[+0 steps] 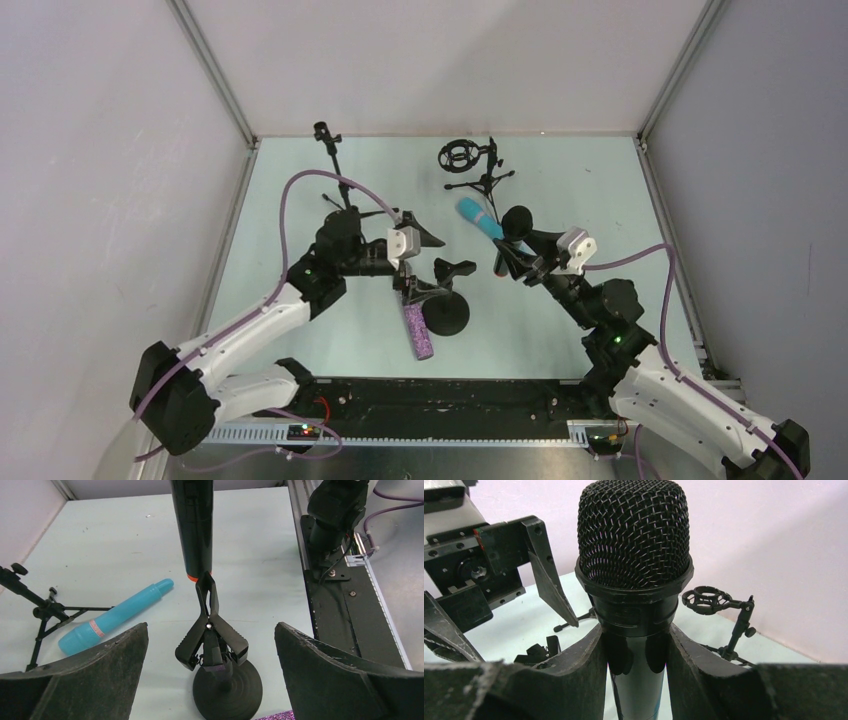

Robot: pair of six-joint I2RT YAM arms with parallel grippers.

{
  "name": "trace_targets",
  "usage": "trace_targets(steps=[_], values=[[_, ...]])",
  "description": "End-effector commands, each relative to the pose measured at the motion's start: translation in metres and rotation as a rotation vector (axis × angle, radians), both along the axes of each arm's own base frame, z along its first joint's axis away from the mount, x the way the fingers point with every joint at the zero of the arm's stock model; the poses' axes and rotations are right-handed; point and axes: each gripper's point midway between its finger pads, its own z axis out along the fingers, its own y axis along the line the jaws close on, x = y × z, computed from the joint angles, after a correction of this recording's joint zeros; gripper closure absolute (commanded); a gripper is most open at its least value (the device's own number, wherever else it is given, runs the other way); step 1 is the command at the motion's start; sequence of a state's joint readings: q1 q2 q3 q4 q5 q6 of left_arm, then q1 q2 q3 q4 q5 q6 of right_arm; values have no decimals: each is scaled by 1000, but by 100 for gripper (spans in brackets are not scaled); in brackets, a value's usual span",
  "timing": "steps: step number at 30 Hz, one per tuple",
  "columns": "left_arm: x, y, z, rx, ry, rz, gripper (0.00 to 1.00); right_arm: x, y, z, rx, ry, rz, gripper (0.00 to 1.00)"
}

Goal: Attach the microphones to the stand

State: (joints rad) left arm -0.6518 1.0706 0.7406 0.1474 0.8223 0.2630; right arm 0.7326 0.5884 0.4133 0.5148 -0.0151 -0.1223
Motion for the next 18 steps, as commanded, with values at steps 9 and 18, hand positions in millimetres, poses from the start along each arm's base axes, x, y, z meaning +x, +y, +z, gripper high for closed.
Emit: trace_targets(steps=[9,18], values=[[16,-10,-9,22,57,97,2,-8,-2,35,82,-98,26,100],[15,-12,-15,37,51,97,8,-11,-1,39,110,-95,43,100]])
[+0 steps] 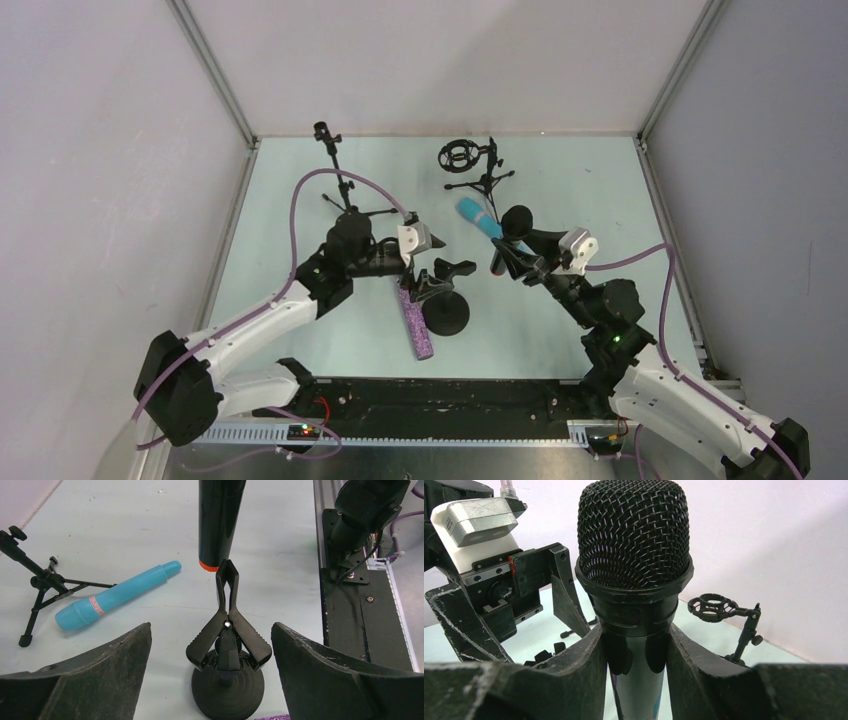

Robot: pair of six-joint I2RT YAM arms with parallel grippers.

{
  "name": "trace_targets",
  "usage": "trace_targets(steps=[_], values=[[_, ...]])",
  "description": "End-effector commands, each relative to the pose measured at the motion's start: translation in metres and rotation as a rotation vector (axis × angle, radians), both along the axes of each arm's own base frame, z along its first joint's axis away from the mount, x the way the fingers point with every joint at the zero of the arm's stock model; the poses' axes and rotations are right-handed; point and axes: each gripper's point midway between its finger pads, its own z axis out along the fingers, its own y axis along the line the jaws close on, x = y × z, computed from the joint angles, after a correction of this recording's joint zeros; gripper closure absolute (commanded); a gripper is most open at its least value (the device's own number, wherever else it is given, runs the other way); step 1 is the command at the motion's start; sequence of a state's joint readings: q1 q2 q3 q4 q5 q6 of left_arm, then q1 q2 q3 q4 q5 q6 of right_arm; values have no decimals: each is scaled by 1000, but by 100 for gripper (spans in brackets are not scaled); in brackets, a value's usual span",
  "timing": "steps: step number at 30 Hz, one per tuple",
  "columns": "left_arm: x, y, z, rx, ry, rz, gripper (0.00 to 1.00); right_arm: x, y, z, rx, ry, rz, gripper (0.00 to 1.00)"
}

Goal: Attach the microphones to the stand

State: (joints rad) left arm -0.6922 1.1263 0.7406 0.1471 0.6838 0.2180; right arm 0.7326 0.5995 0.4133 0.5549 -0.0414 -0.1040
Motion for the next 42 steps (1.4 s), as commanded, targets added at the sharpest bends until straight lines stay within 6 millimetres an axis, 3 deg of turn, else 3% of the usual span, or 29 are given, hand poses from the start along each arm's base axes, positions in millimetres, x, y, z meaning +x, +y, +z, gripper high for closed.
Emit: trace_targets(steps=[1,24,33,42], values=[[-1,-4,6,-13,-20,-11,9,-8,-4,32,85,-78,15,100],[-6,-3,-6,45,-57,-46,20,-12,8,32,100,-64,76,100],[-3,-3,0,44,-97,-24,6,-11,13,28,96,-53,88,100],[-2,0,7,37,-132,-14,3,-10,15,24,94,-34,93,100]])
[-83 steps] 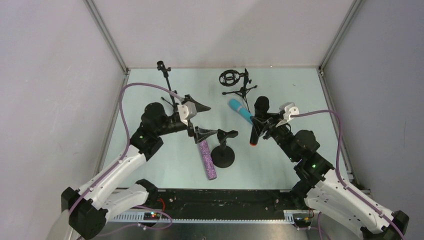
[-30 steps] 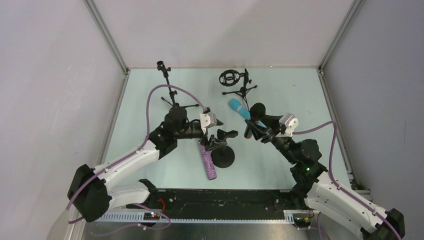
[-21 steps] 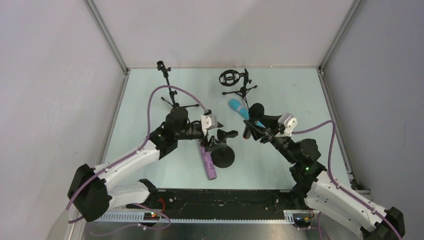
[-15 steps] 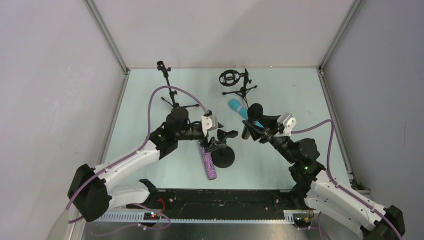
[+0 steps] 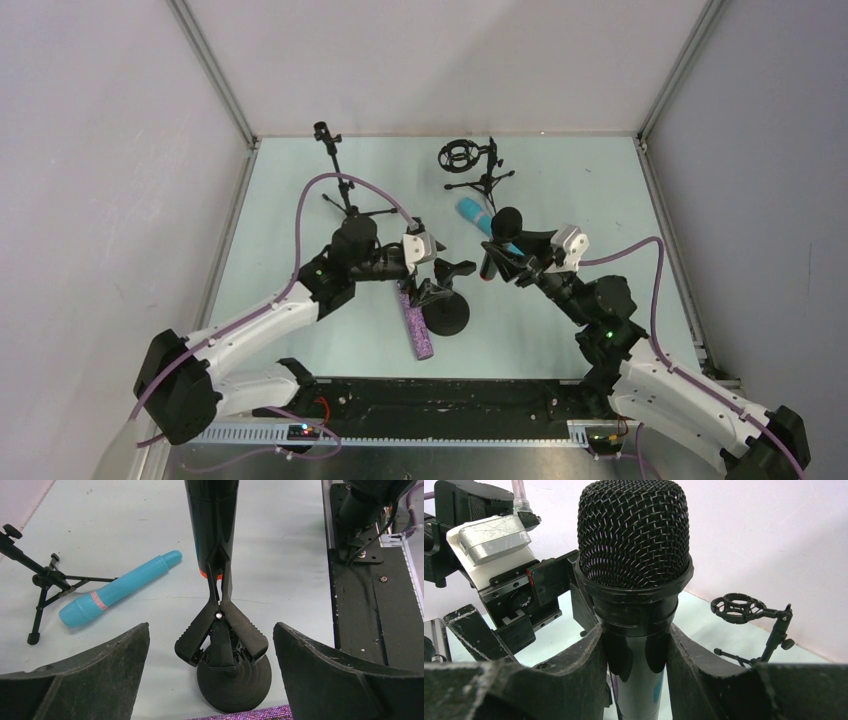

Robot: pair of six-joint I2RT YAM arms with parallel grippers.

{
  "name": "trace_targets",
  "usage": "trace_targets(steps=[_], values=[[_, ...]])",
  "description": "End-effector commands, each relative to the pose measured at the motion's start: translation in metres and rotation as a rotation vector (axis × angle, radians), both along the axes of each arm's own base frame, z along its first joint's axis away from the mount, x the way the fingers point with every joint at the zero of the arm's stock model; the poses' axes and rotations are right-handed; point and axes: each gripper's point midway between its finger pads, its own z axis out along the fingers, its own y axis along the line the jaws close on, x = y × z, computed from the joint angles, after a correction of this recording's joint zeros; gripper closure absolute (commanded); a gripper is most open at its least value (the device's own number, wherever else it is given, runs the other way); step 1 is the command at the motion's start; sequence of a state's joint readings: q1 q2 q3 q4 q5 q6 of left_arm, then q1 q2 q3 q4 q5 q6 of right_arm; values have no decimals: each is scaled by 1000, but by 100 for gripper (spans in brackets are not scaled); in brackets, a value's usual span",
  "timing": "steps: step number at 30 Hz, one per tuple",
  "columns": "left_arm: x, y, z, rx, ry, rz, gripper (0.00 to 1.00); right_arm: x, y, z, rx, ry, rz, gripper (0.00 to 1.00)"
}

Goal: Attach the microphones to the stand

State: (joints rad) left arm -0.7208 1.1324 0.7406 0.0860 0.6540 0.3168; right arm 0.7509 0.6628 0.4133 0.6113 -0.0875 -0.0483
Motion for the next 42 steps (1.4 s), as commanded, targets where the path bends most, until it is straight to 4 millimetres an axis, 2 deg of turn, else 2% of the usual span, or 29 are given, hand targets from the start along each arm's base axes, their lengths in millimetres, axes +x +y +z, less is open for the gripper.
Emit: trace_targets(steps=[1,16,24,25,26,27,28,30,42], values=[[2,0,22,-30,-85,5,2,-6,-3,28,77,-62,11,100],[0,-1,26,-40,-106,-14,0,-3,0,23,69,-43,11,100],[-2,-1,26,-39,-108,-23,10,-4,0,24,75,-42,15,100],[-2,-1,26,-40,-110,-25,16,-4,0,25,76,-43,15,100],[-2,-1,26,-40,-114,-25,39,-5,0,25,77,-45,15,100],[-2,0,27,-41,-118,-23,55,-5,0,26,79,-47,15,100],[-2,0,27,-40,-118,-21,85,-5,0,26,81,-48,15,100],[-1,1,26,-38,-120,-14,98,-6,0,27,83,-52,18,100],[-2,2,26,-39,-125,-14,100,-10,7,28,70,-77,49,100]])
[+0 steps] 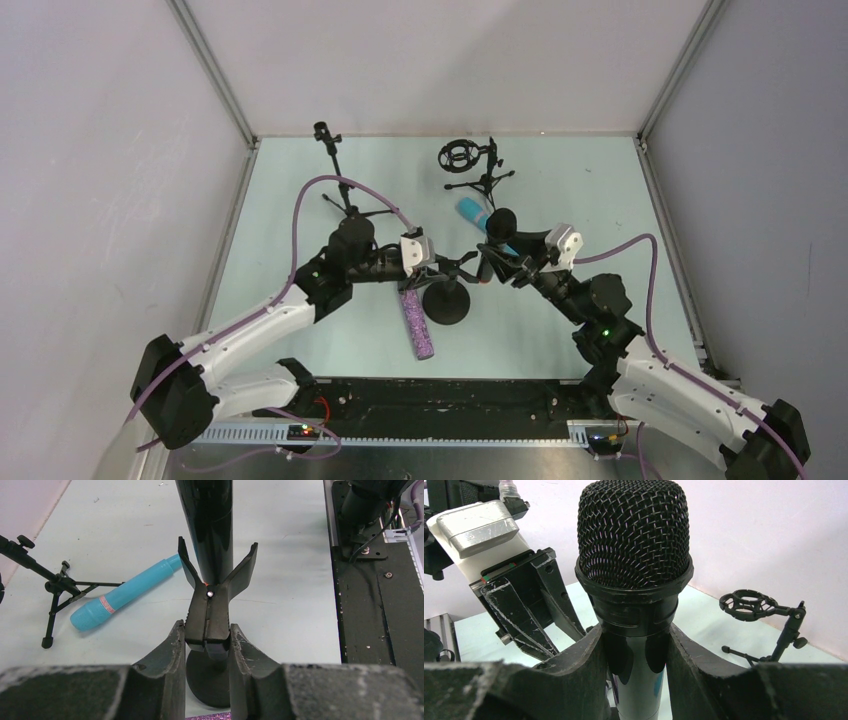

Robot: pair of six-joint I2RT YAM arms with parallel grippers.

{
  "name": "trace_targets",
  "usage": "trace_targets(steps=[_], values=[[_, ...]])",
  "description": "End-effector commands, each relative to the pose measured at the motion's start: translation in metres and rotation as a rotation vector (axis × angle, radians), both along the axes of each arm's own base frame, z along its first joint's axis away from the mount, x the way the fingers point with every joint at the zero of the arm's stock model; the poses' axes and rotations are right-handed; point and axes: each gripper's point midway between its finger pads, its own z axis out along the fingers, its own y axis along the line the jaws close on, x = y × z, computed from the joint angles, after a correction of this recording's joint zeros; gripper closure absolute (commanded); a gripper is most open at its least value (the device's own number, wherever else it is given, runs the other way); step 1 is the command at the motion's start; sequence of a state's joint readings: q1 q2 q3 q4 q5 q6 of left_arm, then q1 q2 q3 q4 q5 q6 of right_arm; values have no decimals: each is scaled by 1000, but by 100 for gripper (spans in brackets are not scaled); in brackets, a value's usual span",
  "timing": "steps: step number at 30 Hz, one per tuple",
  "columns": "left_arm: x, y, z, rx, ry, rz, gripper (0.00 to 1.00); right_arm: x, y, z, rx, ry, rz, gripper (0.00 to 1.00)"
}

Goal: Attach the microphones to the stand

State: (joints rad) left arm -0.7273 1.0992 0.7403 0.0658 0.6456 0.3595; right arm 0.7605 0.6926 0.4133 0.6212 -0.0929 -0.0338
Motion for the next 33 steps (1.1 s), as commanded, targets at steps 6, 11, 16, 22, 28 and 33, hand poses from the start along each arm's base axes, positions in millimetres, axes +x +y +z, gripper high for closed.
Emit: trace_targets(steps=[6,11,16,22,28,33], values=[[1,-2,19,-40,-70,-11,100,-14,6,38,88,-115,58,100],[1,-1,19,-39,-70,-10,100,-15,11,36,89,-111,73,100],[0,-2,21,-44,-74,-13,100,-14,16,33,88,-104,82,100],[0,-2,21,-45,-71,-13,100,-14,23,32,101,-96,102,100],[1,-2,21,-44,-72,-13,100,-15,27,31,110,-86,112,100],[0,-2,22,-45,-72,-14,100,-17,30,33,125,-80,126,100]])
